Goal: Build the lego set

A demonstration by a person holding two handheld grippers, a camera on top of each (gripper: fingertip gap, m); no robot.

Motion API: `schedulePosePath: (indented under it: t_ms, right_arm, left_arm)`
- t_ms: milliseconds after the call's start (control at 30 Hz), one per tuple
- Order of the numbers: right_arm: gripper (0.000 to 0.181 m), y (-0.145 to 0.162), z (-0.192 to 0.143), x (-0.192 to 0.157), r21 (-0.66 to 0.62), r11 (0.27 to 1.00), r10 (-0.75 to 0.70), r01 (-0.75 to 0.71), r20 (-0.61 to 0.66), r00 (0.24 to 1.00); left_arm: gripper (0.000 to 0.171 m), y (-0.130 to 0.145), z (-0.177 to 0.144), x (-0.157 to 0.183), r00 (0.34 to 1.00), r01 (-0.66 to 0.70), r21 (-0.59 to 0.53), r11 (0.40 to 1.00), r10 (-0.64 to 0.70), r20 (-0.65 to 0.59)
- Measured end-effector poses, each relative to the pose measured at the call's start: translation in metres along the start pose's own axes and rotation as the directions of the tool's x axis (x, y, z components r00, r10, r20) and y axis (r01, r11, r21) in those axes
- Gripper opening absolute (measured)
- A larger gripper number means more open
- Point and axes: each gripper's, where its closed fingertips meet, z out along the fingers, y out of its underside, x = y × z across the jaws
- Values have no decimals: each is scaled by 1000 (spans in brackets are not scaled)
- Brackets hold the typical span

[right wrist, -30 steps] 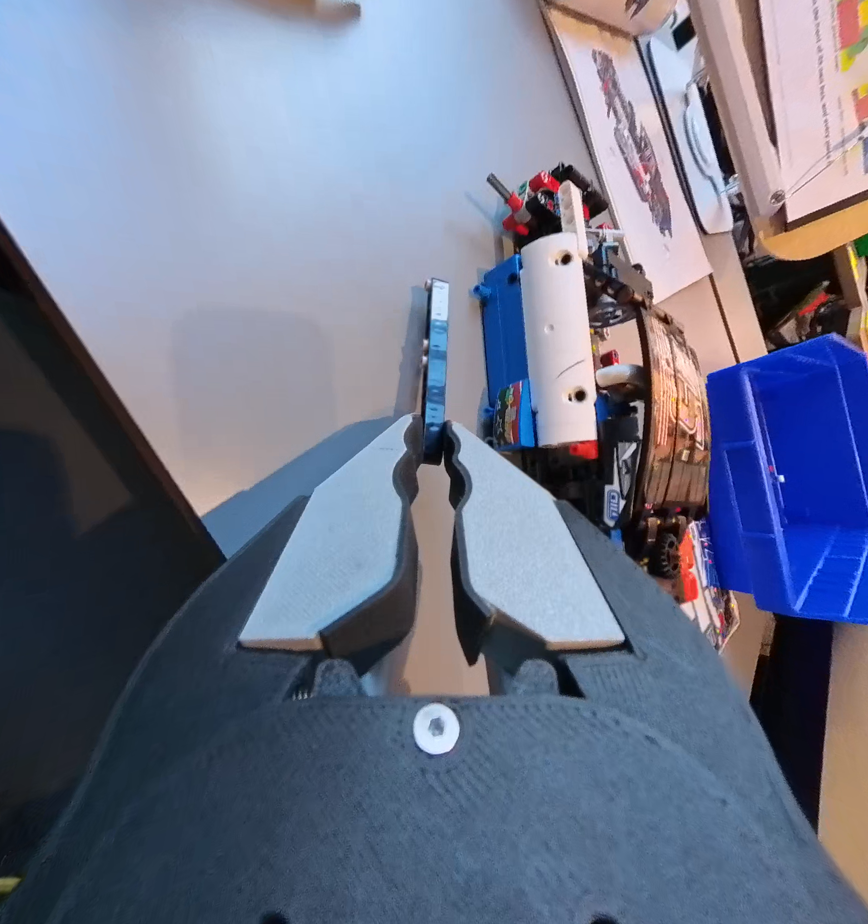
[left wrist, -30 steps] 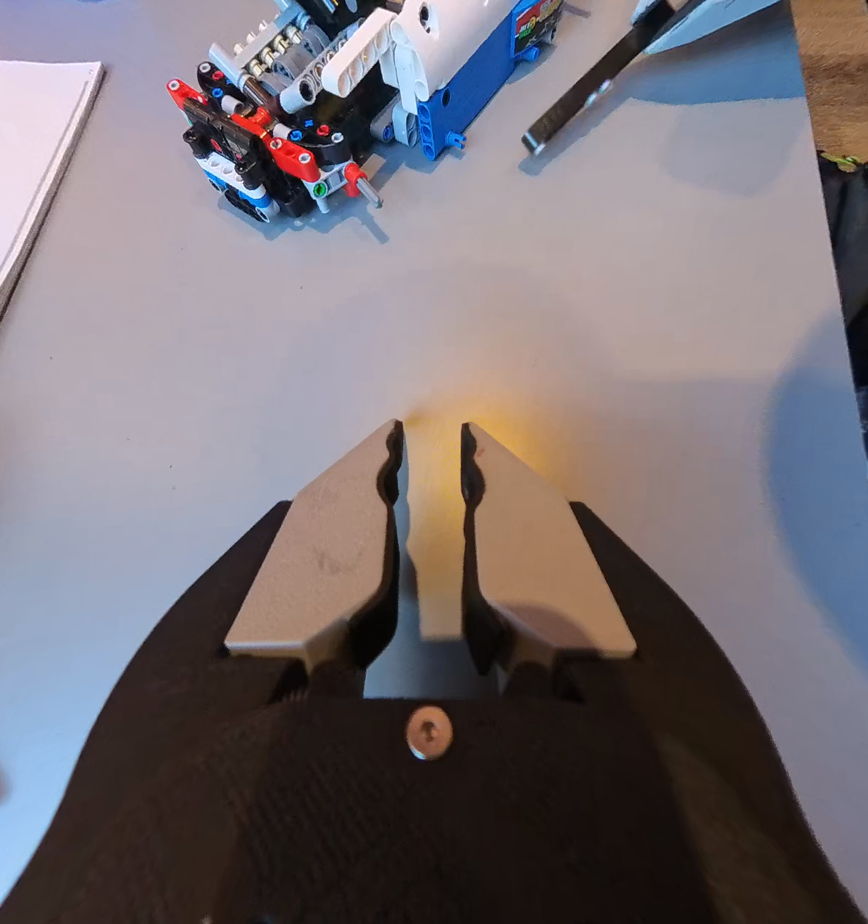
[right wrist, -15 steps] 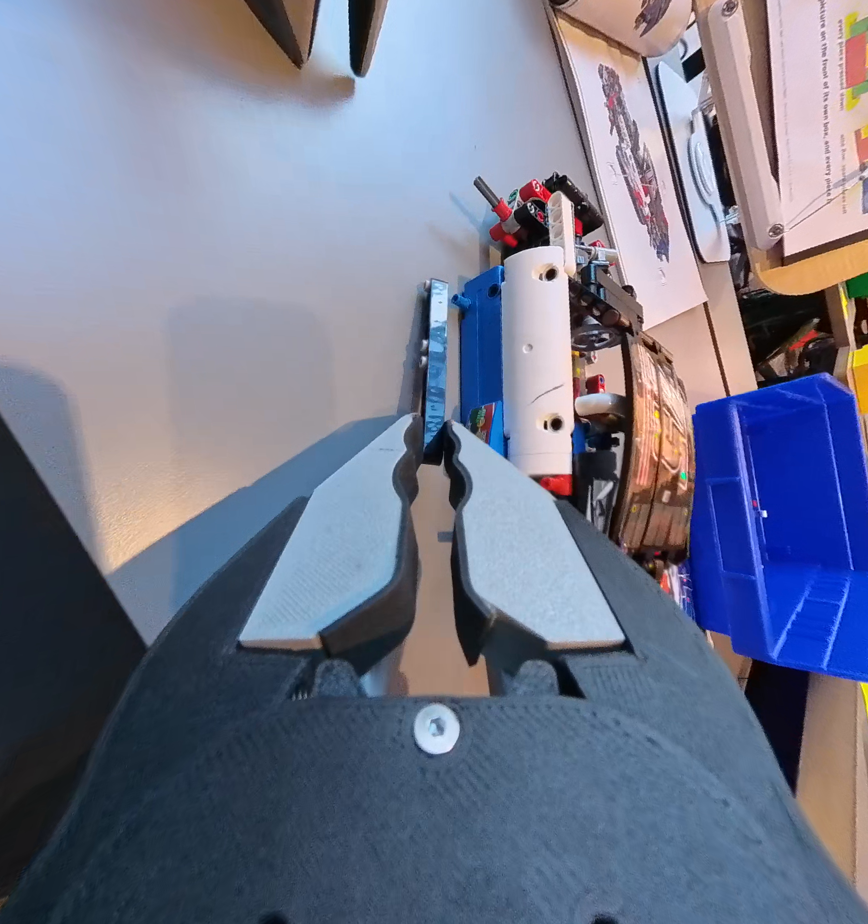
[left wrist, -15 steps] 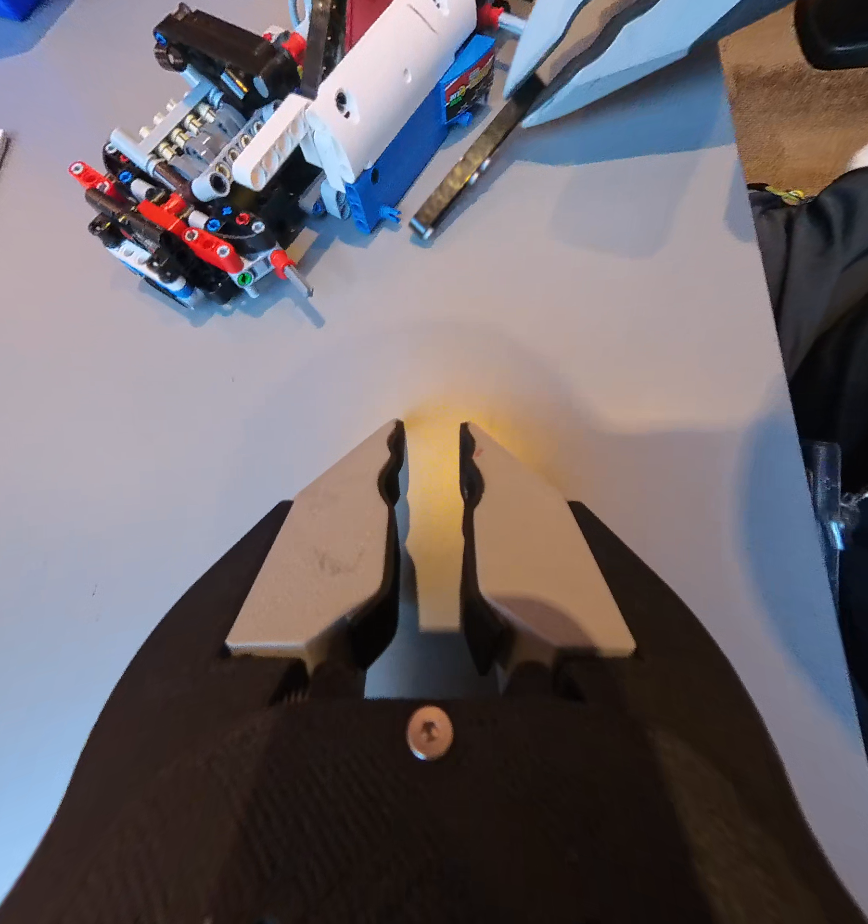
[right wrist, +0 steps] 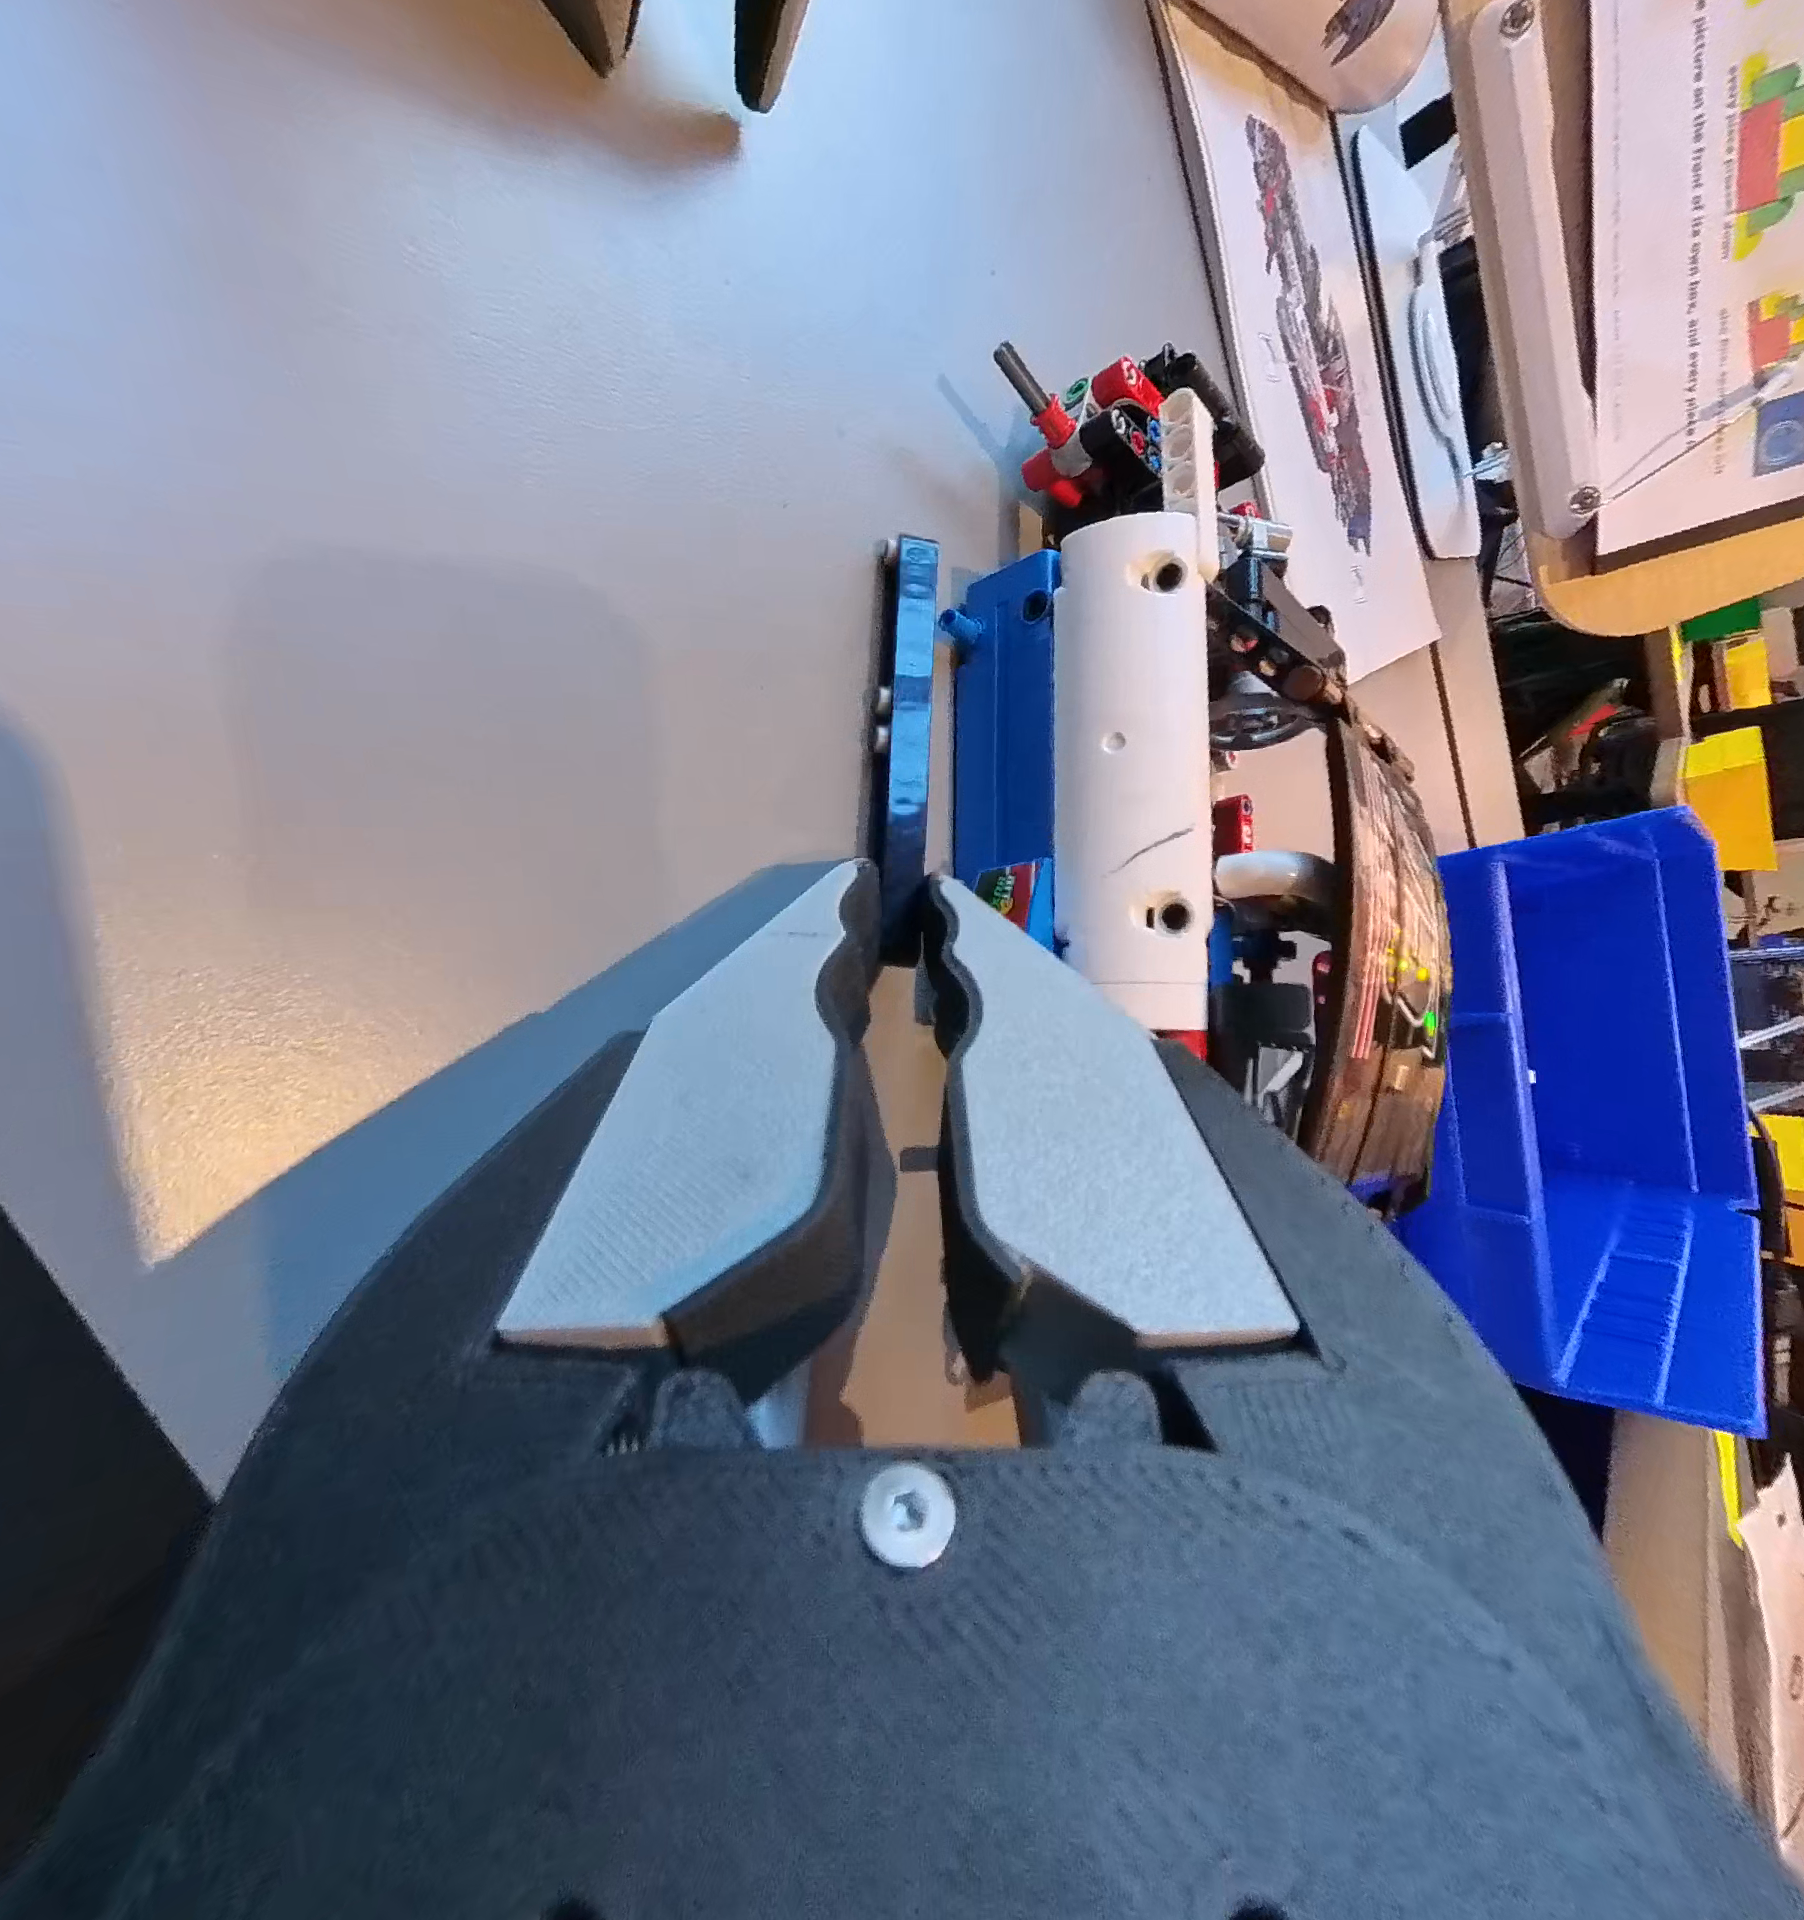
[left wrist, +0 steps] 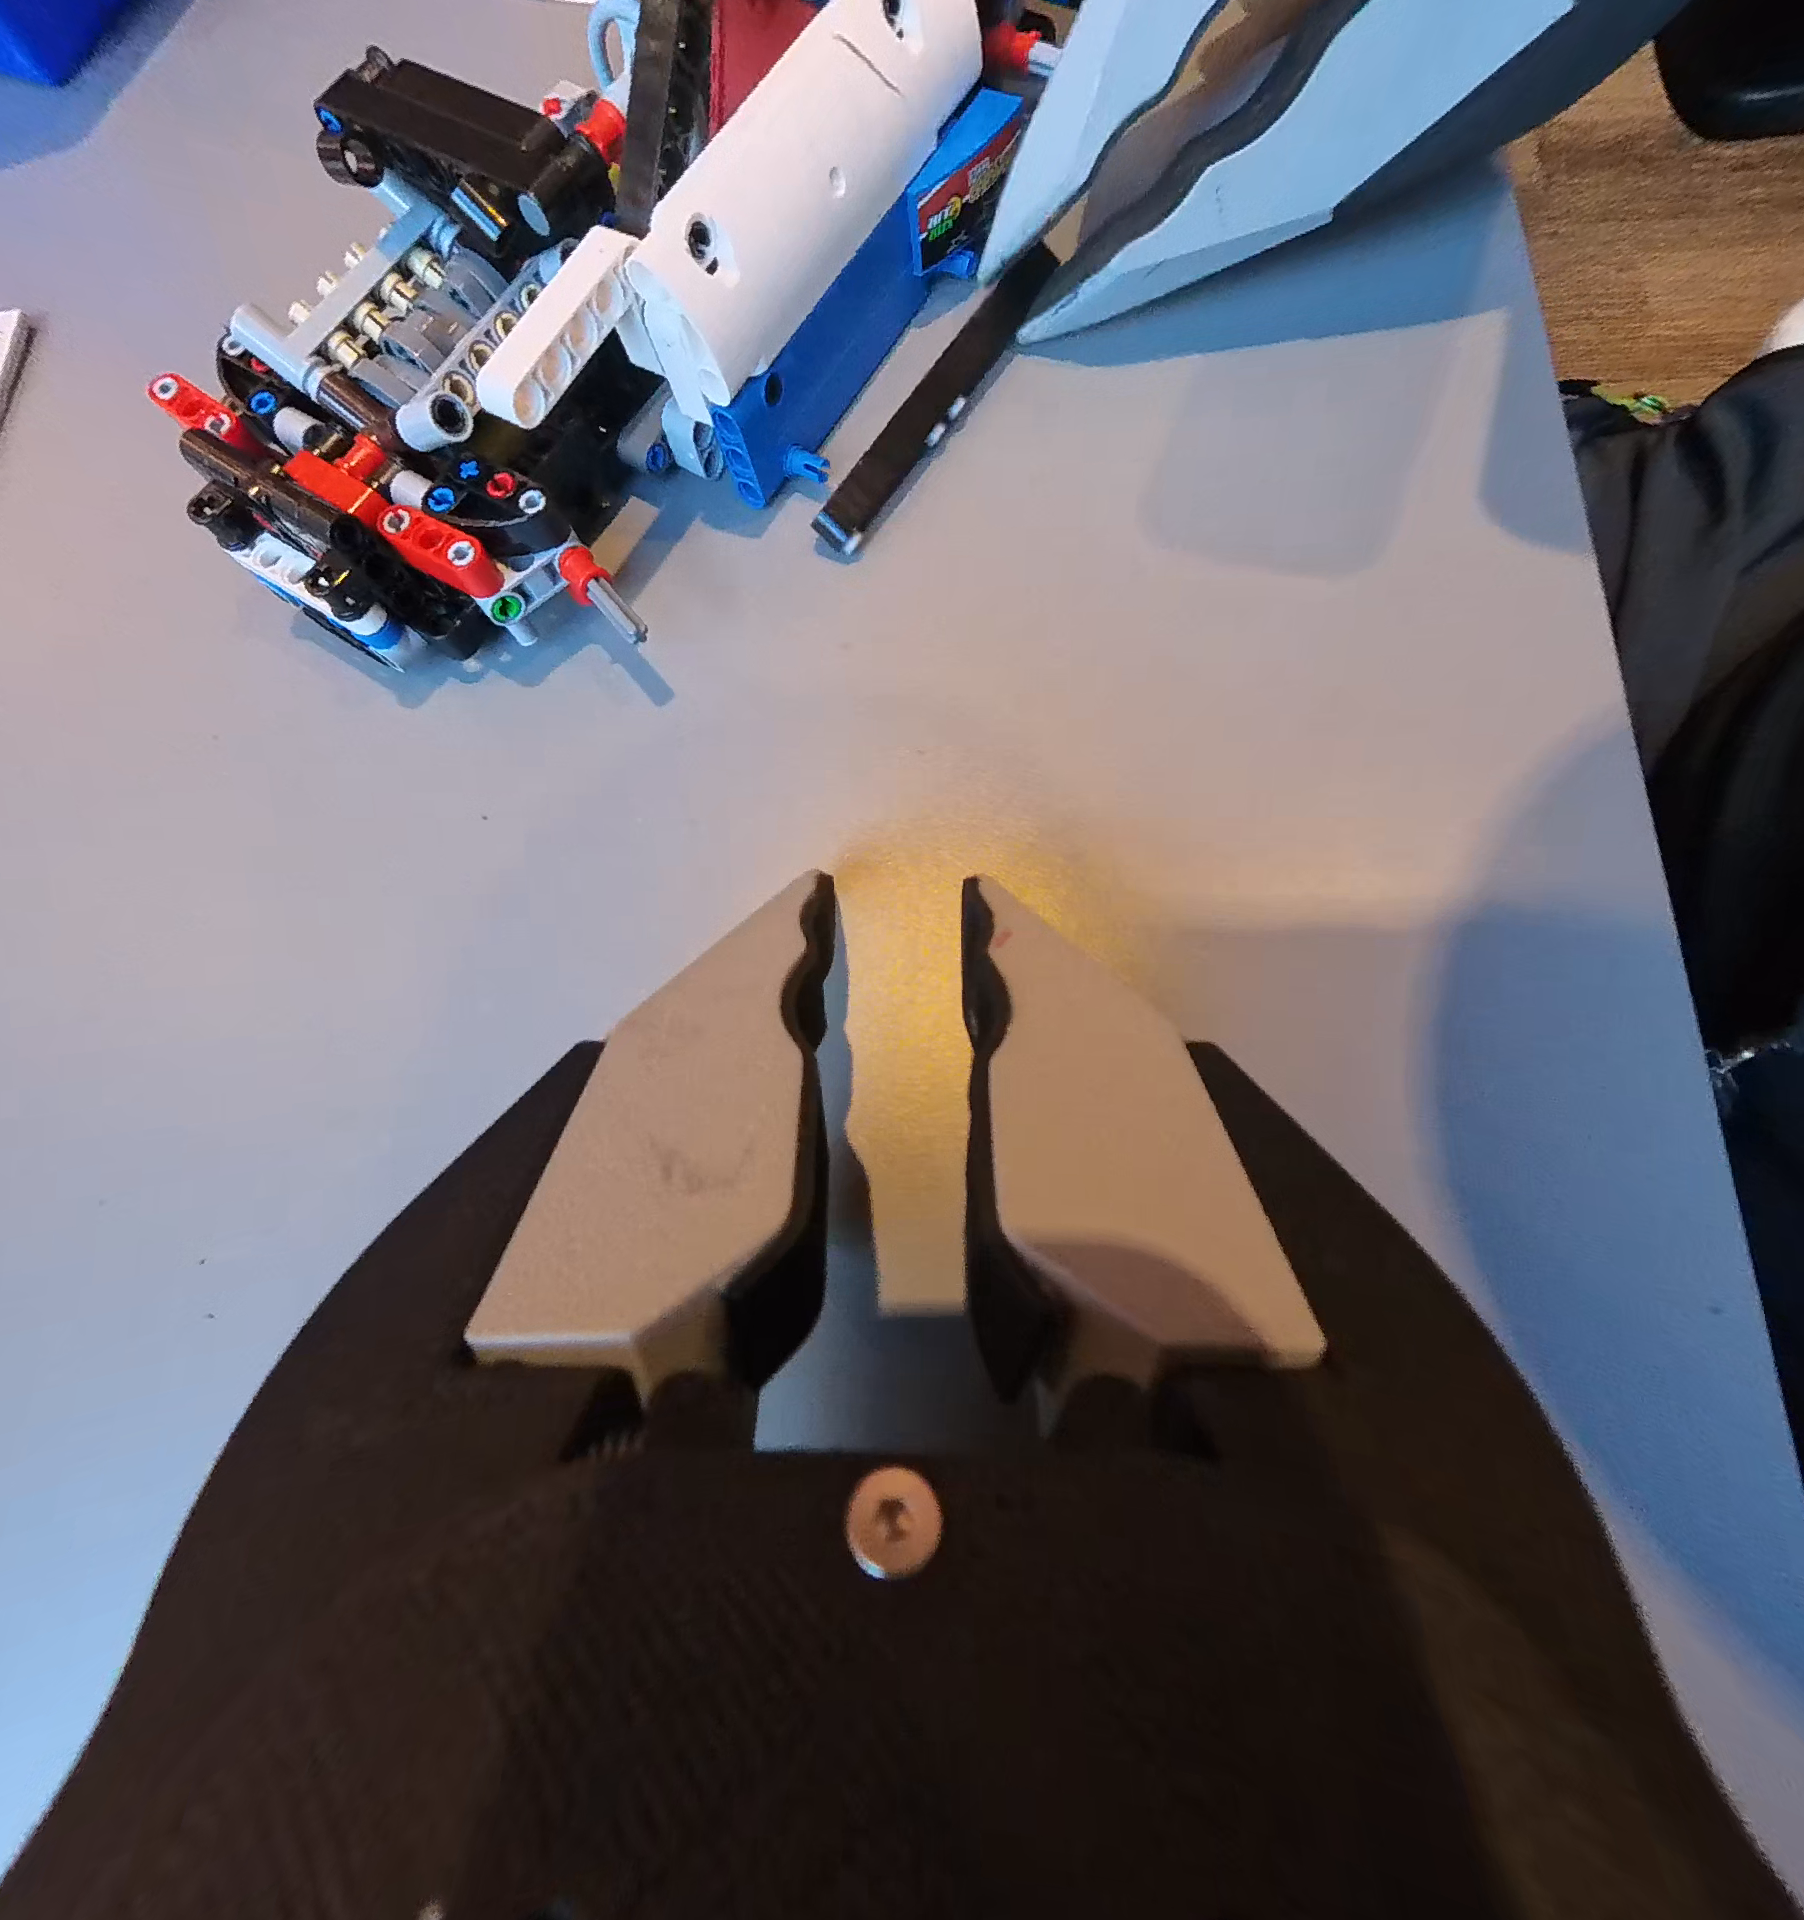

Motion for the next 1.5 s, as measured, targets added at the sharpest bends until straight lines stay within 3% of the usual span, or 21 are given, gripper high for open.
schedulePosePath:
  t_ms: [867,1033,1233,1500]
  right_arm:
    - [6,-2,3,2,51,999,7,-6,-26,1000]
    - [7,-9,-3,7,111,993,33,-26,-60,998]
    - [5,-31,-23,22,284,957,111,-65,-150,982]
    - [4,-32,-26,31,318,944,153,-92,-174,973]
  left_arm:
    - [23,0,0,-1,1000,10,0,1000,-10,2]
    - [24,2,-2,-3,1000,15,-1,1000,-15,18]
    - [26,7,-8,-10,997,62,0,998,-62,44]
    - [26,10,-9,-16,993,96,-5,995,-95,63]
